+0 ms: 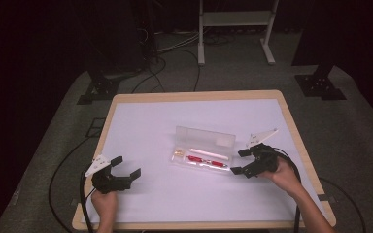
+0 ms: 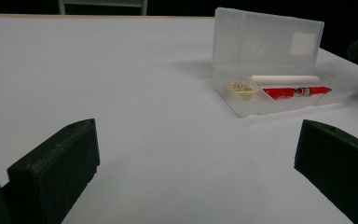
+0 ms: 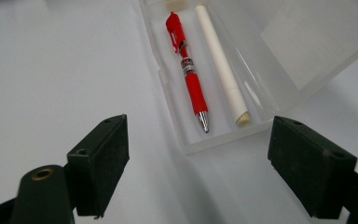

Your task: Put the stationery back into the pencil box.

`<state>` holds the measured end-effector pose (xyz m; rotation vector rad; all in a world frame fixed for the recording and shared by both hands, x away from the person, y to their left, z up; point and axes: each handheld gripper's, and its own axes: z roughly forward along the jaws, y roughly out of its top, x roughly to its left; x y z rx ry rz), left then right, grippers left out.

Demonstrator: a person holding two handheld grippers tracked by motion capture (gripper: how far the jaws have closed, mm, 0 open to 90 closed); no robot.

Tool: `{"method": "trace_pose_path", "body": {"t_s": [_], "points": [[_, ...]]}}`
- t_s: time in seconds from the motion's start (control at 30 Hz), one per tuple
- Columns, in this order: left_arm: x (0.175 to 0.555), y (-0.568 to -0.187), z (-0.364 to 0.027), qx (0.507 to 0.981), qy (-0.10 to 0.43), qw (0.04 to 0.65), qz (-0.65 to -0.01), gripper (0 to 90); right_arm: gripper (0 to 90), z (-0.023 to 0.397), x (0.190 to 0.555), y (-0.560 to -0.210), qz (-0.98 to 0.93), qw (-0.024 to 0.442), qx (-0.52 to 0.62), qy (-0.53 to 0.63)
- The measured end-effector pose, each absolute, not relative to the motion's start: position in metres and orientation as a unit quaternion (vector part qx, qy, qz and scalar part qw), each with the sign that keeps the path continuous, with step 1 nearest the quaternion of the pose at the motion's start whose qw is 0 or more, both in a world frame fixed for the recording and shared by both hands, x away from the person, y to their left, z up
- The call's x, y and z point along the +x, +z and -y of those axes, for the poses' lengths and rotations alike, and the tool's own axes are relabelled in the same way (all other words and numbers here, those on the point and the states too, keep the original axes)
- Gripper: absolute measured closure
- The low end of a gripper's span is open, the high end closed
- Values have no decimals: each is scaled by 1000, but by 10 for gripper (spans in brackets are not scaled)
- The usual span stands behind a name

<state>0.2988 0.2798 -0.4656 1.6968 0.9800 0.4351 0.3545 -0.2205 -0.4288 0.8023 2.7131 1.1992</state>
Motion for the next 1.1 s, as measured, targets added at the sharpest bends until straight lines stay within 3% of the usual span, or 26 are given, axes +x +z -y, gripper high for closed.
{"method": "trace_pose_path", "body": {"t_s": [1.1], "points": [[299, -466, -279, 715, 185, 534, -411, 0, 199, 268, 321, -444, -858, 39, 305, 411]]}}
